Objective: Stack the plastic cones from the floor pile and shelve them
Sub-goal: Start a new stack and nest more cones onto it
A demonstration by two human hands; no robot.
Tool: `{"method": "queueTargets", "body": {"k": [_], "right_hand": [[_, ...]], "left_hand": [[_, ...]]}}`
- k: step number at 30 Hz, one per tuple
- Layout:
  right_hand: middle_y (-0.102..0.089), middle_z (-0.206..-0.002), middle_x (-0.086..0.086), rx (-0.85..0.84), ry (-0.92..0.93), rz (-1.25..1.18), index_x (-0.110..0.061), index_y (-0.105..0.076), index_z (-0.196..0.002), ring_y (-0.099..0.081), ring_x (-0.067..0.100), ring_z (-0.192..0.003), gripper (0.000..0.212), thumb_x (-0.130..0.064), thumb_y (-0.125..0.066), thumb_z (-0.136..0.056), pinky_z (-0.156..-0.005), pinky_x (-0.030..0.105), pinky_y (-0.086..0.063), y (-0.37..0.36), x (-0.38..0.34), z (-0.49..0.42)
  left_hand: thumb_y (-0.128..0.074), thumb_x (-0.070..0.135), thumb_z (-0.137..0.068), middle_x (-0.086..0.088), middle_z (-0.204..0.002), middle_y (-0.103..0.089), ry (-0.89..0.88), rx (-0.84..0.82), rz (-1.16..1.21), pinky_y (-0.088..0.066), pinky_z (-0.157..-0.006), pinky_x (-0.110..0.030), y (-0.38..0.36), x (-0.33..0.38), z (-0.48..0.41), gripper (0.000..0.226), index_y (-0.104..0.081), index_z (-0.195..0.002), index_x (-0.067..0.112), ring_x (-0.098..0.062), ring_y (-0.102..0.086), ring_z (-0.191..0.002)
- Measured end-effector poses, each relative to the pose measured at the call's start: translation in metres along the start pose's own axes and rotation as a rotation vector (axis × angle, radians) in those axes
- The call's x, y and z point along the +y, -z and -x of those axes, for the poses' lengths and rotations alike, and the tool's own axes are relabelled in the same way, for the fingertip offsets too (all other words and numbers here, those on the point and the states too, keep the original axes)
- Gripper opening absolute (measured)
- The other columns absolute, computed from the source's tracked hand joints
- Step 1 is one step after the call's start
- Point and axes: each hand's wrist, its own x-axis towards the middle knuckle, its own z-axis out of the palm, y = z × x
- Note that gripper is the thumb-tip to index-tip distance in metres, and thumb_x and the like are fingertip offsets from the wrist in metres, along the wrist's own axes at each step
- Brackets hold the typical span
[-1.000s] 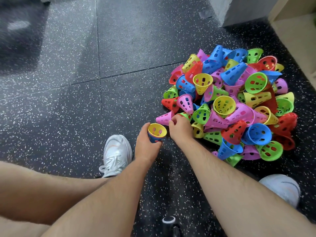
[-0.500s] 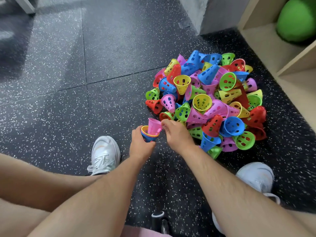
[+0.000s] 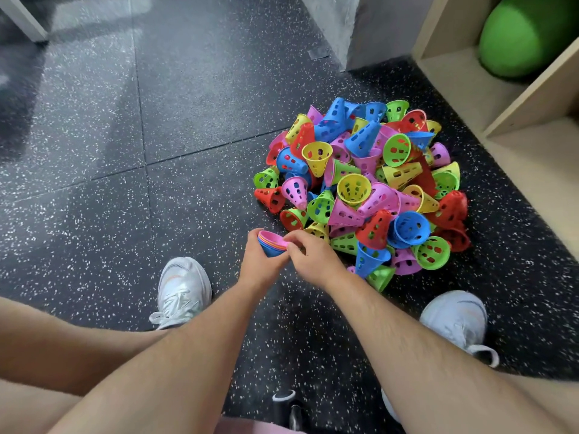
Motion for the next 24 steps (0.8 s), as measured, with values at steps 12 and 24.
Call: {"method": "queueTargets", "body": {"k": [12, 24], "right_hand": [[-0.066, -0.103, 0.004, 0.443, 0.139, 0.289, -0.012, -0.071, -0.104, -0.057, 0.026, -0.098, 0.022, -0.012, -0.055, -0.09, -0.087, 0.041, -0.05, 0.014, 0.013, -0.019], [-0.045, -0.15, -0.004, 0.339, -0.027, 0.805, -0.016, -0.059, -0.133, -0.02, 0.026, -0.147, 0.044, -0.022, -0.052, -0.09, -0.121, 0.046, -0.006, 0.047, 0.003, -0.048]], "left_hand": [[-0.091, 0.004, -0.072, 0.004, -0.106, -0.067, -0.067, -0.055, 0.076, -0.05, -0.076, -0.01, -0.021, 0.007, -0.009, 0.069, -0.05, -0.125, 0.021, 0.003, -0.065, -0.084], [-0.089, 0.005, -0.075, 0.006, -0.108, -0.066, -0.11, -0.07, 0.071, -0.045, -0.074, -0.004, -0.029, 0.016, -0.021, 0.067, -0.049, -0.126, 0.021, 0.002, -0.061, -0.089]]}}
